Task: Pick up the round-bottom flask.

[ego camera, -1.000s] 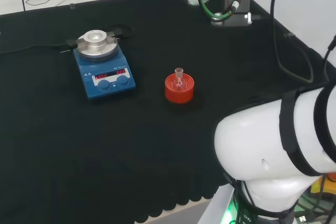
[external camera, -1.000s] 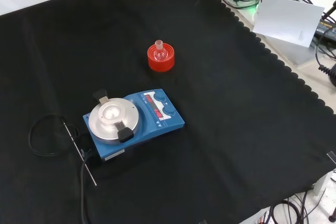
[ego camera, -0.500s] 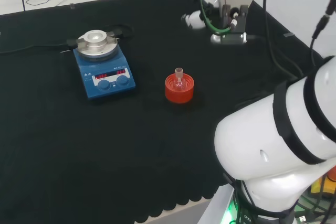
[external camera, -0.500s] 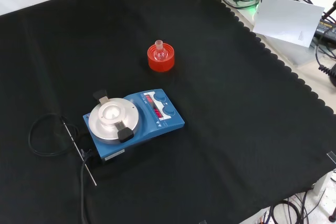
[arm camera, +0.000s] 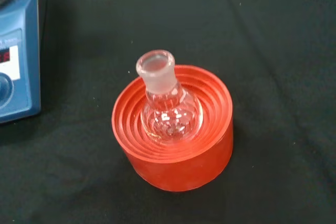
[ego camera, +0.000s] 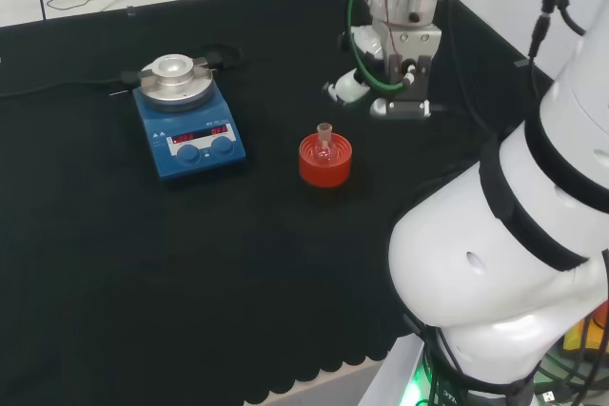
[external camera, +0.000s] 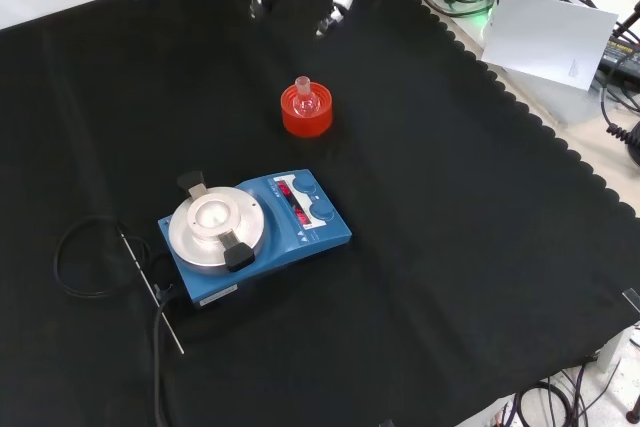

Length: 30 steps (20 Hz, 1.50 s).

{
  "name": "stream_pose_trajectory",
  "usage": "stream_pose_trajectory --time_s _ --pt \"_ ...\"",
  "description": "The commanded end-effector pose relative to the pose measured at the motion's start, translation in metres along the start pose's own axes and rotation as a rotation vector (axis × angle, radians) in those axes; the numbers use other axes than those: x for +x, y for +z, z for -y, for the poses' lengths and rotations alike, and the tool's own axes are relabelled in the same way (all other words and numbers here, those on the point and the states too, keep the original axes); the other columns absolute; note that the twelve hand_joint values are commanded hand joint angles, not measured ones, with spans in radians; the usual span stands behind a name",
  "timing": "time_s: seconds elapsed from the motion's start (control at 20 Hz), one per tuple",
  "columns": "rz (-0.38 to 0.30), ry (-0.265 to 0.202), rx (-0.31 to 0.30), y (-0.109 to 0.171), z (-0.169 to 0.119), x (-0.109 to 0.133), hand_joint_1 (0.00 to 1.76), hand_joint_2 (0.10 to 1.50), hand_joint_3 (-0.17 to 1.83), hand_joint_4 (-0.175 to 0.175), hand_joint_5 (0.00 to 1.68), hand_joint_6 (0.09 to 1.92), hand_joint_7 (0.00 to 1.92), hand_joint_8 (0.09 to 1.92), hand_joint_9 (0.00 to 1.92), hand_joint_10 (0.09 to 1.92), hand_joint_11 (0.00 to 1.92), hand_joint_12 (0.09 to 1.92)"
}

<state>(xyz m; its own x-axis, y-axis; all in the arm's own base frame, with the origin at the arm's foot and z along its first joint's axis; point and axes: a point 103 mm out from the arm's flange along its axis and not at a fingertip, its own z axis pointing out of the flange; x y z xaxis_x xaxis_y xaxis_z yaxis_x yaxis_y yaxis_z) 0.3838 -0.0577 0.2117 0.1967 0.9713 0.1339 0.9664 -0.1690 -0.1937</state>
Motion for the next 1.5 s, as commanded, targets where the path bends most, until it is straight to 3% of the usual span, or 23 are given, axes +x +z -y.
stream_pose_trajectory --time_s 0.05,0.7,0.95,1.5 --pt "-0.009 -0.009 0.003 0.032 -0.01 0.001 0.85 0.66 0.62 -0.071 0.59 0.55 0.19 0.69 0.41 0.71 0.22 1.39" --pt "-0.009 -0.021 0.048 0.068 -0.019 -0.004 0.88 0.61 0.67 -0.067 0.67 0.73 0.19 0.7 0.41 0.71 0.19 1.4" --pt "-0.01 -0.024 0.029 0.076 -0.021 -0.003 0.88 0.61 0.67 -0.067 0.68 0.74 0.18 0.69 0.41 0.71 0.18 1.4" --pt "-0.008 -0.037 0.005 0.084 -0.029 -0.001 0.88 0.58 0.67 -0.075 0.42 0.73 0.13 0.69 0.37 0.72 0.14 1.41"
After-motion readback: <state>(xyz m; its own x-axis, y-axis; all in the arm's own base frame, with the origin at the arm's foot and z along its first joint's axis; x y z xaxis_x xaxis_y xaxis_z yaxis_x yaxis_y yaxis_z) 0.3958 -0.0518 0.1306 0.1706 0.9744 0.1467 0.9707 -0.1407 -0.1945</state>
